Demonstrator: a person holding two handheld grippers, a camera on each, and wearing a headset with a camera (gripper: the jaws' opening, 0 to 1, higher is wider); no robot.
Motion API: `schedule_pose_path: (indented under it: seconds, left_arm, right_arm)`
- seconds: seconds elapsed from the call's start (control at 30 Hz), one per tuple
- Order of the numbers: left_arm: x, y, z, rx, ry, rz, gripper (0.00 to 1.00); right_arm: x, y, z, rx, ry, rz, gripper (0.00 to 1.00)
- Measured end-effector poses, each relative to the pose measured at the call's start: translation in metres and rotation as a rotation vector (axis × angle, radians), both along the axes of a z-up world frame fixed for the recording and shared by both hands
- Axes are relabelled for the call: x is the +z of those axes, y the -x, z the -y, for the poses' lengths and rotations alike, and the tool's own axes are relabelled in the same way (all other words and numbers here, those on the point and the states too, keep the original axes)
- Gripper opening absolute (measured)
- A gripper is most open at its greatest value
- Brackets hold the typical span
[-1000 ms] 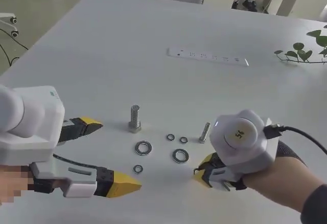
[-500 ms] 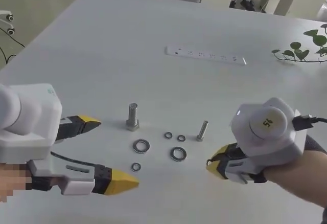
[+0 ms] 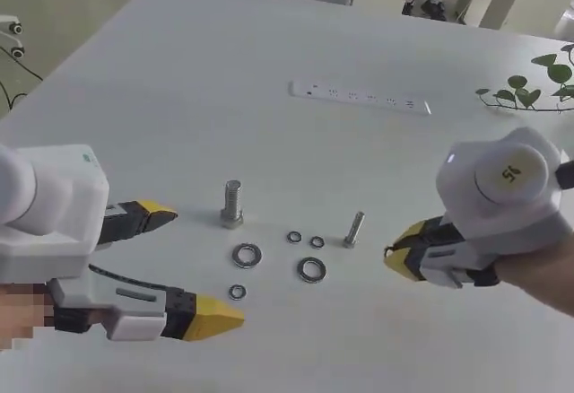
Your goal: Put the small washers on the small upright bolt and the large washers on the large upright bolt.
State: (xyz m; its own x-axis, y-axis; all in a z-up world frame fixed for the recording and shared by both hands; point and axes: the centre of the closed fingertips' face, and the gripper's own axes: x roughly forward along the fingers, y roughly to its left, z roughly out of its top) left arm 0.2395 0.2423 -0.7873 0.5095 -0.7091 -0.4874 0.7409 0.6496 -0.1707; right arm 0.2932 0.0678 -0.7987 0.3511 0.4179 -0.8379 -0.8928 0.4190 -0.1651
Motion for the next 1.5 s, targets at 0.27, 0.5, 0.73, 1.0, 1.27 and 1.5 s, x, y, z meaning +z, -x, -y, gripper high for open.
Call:
schedule_pose_path:
  seconds: [0.27, 0.5, 0.73, 1.0, 1.27, 1.5]
  left_arm:
    - [0.000, 0.000, -0.001, 0.004, 0.002, 0.002, 0.91]
    - [-0.001, 0.000, -0.002, 0.007, 0.004, -0.001, 0.91]
    - [-0.001, -0.001, -0.003, 0.013, 0.005, 0.000, 0.91]
    - [-0.003, -0.001, -0.004, 0.010, 0.002, -0.005, 0.91]
    - [-0.005, -0.001, -0.007, 0.015, 0.000, -0.012, 0.90]
    - [-0.006, -0.001, -0.007, 0.017, 0.000, -0.018, 0.90]
  right_arm:
    - [0.010, -0.013, -0.005, 0.051, 0.045, 0.020, 0.13]
    - [0.019, -0.026, -0.011, 0.099, 0.079, 0.030, 0.13]
    - [0.021, -0.037, -0.016, 0.135, 0.107, 0.028, 0.13]
    - [0.016, -0.044, -0.021, 0.206, 0.159, -0.015, 0.13]
    - [0.009, -0.051, -0.024, 0.270, 0.208, -0.053, 0.13]
    - [0.000, -0.053, -0.027, 0.316, 0.240, -0.082, 0.13]
